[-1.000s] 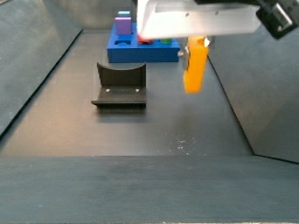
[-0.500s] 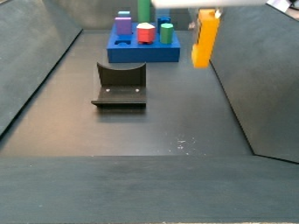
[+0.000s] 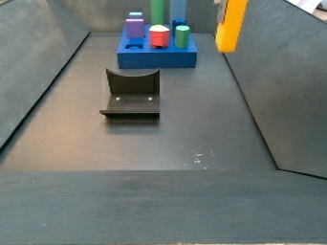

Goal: Pick up the arch object. Move up. Rotate the arch object. Move to above the board. Insert the arch object.
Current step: Rotate the arch object.

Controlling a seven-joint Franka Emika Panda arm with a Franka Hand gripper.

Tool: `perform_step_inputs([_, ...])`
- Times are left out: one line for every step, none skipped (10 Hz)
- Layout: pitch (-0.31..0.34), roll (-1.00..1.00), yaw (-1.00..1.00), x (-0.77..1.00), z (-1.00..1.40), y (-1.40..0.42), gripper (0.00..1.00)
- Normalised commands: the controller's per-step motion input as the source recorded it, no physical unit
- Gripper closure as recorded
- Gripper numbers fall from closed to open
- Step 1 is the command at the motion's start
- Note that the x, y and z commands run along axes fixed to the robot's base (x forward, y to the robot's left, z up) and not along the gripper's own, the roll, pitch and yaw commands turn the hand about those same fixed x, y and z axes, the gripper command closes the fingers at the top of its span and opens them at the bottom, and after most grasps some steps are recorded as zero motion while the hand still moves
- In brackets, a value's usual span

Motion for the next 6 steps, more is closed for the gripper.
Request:
perform_step_inputs([0.044, 0.1, 0.02, -0.03, 0.58, -0.03, 1.0])
perform_step_inputs([0.064, 0.1, 0.02, -0.01, 0.41, -0.02, 1.0])
perform_step_inputs([0.079, 0.1, 0.02, 0.0, 0.29, -0.01, 1.0])
perform_step_inputs([-0.003, 0.03, -1.0, 0.0, 0.0, 0.0, 1.0])
perform_step_inputs([-0.004, 0.02, -1.0, 0.0, -0.1, 0.0, 1.0])
perform_step_inputs([-0.008, 0.02, -1.0, 0.02, -0.09, 0.02, 1.0])
